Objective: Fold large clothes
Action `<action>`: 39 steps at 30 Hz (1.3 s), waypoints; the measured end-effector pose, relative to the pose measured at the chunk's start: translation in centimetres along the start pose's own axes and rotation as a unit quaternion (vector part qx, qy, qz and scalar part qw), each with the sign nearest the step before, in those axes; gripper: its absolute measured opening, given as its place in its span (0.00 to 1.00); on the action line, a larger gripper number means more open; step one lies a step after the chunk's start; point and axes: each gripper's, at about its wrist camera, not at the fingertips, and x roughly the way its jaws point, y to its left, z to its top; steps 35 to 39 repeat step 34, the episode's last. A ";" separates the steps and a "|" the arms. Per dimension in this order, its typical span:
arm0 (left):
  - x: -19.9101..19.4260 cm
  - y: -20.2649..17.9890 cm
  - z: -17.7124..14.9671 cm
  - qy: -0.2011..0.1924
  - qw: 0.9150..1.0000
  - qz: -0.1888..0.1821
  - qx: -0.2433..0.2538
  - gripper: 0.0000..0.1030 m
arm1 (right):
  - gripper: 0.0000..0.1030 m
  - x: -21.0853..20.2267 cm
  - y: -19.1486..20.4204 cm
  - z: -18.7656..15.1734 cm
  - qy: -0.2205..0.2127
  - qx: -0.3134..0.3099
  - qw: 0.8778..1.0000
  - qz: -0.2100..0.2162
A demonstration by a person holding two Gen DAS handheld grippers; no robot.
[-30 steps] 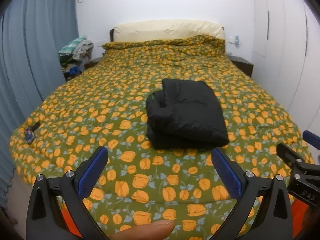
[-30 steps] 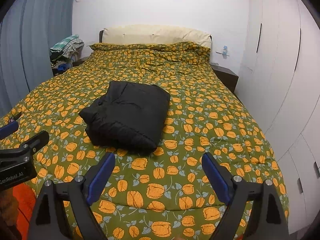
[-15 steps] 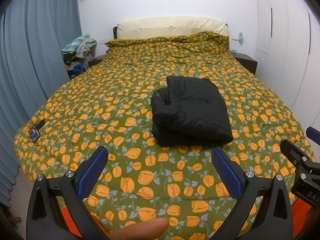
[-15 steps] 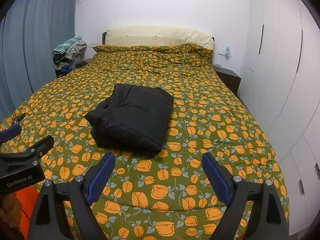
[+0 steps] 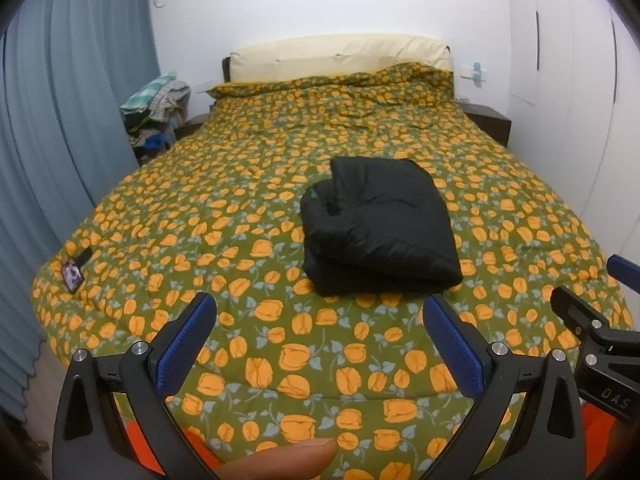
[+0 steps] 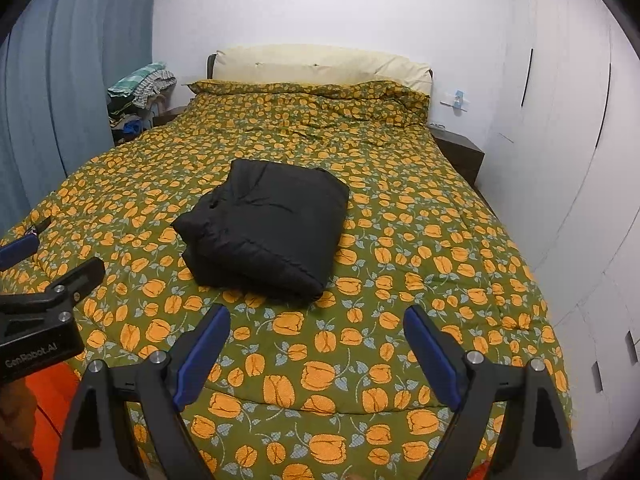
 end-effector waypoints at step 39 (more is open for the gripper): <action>0.2 -0.2 0.1 0.005 1.000 -0.016 -0.004 1.00 | 0.87 0.2 0.2 -0.3 0.008 -0.011 1.000 -0.002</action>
